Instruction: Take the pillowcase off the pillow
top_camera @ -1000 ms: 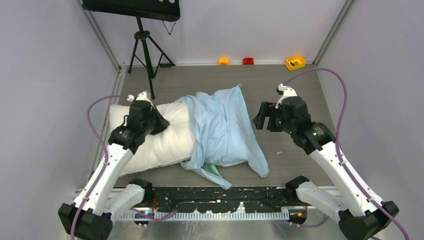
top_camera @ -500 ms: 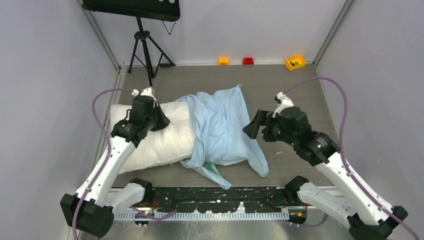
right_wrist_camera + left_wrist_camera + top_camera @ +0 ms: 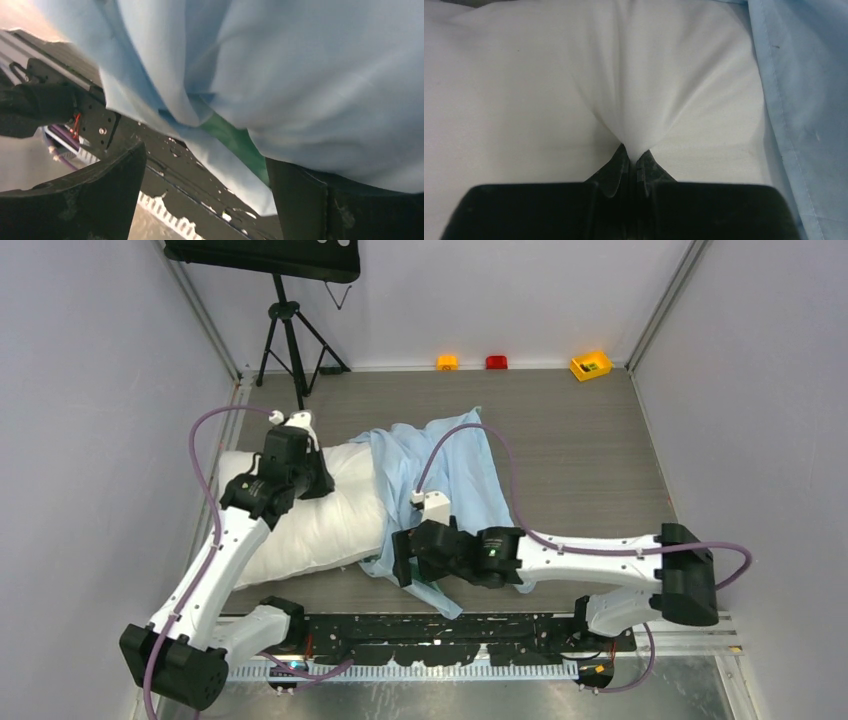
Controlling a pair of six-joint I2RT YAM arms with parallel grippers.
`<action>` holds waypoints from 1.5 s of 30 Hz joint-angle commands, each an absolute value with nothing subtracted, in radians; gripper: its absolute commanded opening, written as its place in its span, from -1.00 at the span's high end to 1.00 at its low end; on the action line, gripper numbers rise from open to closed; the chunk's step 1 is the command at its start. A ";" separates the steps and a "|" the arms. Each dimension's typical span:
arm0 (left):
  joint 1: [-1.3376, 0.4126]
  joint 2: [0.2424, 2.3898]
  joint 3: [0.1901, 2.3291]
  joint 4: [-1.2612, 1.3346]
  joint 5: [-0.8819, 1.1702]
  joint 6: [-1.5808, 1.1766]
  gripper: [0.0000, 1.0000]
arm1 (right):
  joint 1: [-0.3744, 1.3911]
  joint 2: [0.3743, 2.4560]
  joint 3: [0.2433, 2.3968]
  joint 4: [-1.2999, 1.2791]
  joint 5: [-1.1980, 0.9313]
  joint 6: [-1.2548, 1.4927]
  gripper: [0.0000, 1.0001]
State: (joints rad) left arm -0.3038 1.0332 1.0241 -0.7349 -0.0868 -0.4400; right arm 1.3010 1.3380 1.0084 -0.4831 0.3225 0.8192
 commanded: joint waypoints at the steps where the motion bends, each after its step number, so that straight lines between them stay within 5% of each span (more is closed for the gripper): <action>1: -0.299 0.993 1.033 -0.763 -0.120 -0.355 1.00 | 1.319 1.407 1.055 -0.291 0.393 0.913 -0.77; 9: -0.299 0.964 1.011 -0.732 -0.074 -0.357 1.00 | 1.321 1.532 1.077 -0.137 0.378 0.929 -0.33; 11: -0.299 0.965 1.011 -0.739 -0.077 -0.351 1.00 | 1.322 1.553 1.084 -0.099 0.355 0.933 -0.03; 13: -0.300 0.959 1.003 -0.735 -0.092 -0.348 1.00 | 1.322 1.555 1.086 -0.102 0.361 0.941 0.56; 16: -0.300 0.937 0.975 -0.728 -0.125 -0.345 1.00 | 1.322 1.498 1.057 -0.174 0.451 0.957 0.96; 22: -0.299 0.887 0.896 -0.715 -0.222 -0.326 1.00 | 1.273 1.169 0.867 -0.378 0.701 0.984 1.00; 31: -0.299 0.885 0.906 -0.734 -0.315 -0.315 1.00 | 0.907 0.703 0.732 -0.795 0.709 0.972 0.99; 39: -0.299 0.857 0.905 -0.739 -0.396 -0.309 1.00 | 0.891 0.592 0.777 -0.947 0.844 0.941 0.99; 45: -0.299 0.819 0.889 -0.715 -0.367 -0.313 1.00 | 0.891 0.642 0.784 -0.876 0.704 0.826 0.99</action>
